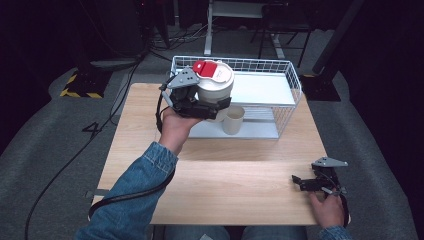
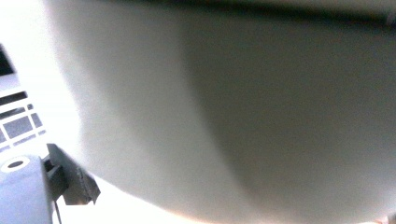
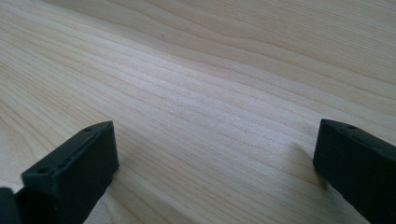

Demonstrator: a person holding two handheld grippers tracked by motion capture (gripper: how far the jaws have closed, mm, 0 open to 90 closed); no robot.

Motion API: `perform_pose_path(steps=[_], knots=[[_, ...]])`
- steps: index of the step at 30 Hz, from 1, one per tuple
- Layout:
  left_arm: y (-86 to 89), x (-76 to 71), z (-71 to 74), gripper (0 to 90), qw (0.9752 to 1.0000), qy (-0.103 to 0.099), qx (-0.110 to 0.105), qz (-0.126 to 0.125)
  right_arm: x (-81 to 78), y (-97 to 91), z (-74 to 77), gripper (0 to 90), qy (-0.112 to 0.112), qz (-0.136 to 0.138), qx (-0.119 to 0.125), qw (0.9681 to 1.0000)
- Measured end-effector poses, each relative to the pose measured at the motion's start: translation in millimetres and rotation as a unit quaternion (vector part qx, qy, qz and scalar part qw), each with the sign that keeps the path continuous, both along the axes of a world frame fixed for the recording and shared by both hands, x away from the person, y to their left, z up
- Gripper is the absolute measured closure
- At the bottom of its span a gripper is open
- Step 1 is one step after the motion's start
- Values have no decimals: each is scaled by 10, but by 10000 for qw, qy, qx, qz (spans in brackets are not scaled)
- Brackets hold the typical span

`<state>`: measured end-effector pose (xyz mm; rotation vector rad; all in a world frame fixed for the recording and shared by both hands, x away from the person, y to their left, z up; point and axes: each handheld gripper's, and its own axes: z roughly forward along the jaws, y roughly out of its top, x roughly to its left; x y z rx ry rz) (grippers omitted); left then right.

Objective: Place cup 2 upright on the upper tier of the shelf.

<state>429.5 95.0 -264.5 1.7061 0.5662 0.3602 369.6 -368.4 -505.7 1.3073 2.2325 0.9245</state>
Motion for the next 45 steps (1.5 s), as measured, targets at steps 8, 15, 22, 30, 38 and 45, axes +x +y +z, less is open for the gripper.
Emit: perform_pose_path(steps=[8, 15, 22, 30, 38, 45], knots=[[-21, 219, 166, 95, 9999, -48, 6, 165, 0, 1, 0, 2, -1, -2, -2, 10000], [-1, 449, 196, 95, 9992, 38, -162, 369, 3, 6, 0, 2, 1, -3, -4, 10000], [-22, 632, 199, 95, 9977, -43, -230, 635, 3, 7, 0, 2, -2, -8, 3, 10000], [-61, 813, 133, 95, 9959, 7, -198, 880, 4, 8, 0, 2, -6, -6, 0, 10000], [-119, 995, 65, 94, 9950, 48, -254, 969, 5, 8, -1, 2, -5, 3, 6, 10000], [-190, 1140, 1, 95, 9933, 118, -261, 1116, 5, 8, 0, 1, 1, -1, 11, 10000]])
